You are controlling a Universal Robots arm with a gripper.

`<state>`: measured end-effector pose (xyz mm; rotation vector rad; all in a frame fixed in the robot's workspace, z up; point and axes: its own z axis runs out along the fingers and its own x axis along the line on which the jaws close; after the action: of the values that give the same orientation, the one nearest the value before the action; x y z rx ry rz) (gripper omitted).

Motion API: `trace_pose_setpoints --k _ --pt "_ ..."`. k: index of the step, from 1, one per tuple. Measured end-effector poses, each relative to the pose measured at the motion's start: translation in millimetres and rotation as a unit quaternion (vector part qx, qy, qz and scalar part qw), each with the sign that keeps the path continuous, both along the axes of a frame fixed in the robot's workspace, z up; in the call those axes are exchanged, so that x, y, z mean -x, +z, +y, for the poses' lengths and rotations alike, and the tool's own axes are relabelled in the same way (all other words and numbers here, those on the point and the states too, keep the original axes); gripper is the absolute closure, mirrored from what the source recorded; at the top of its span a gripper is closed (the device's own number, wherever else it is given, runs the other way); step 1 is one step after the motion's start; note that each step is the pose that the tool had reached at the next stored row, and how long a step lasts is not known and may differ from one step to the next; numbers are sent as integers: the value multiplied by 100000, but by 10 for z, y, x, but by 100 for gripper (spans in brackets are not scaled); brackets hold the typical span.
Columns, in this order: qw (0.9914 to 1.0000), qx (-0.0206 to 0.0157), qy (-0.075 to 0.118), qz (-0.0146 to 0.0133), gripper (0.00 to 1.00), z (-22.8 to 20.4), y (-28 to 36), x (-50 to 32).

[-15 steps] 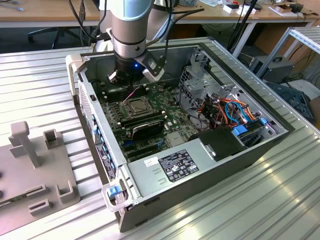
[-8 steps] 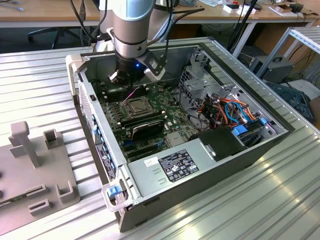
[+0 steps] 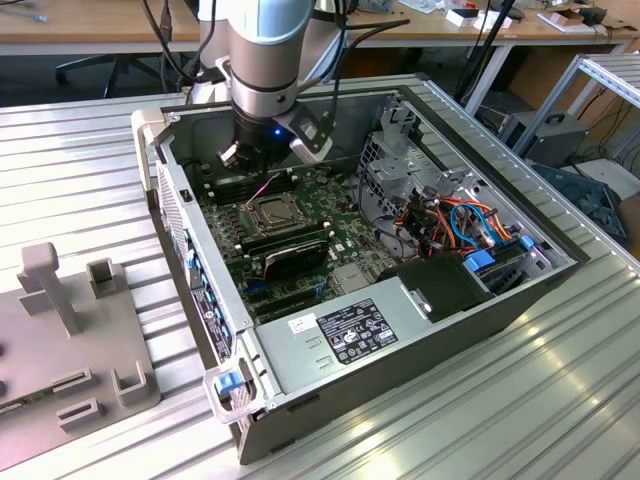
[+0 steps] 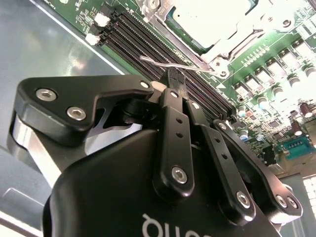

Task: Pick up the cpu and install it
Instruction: 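Install the first cpu locking lever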

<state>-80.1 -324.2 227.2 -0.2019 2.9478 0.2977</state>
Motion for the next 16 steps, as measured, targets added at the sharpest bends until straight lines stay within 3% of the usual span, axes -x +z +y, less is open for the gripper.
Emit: trace_pose_setpoints --k 16 --pt "100000 -3 2 222 89 -15 -55 -85"
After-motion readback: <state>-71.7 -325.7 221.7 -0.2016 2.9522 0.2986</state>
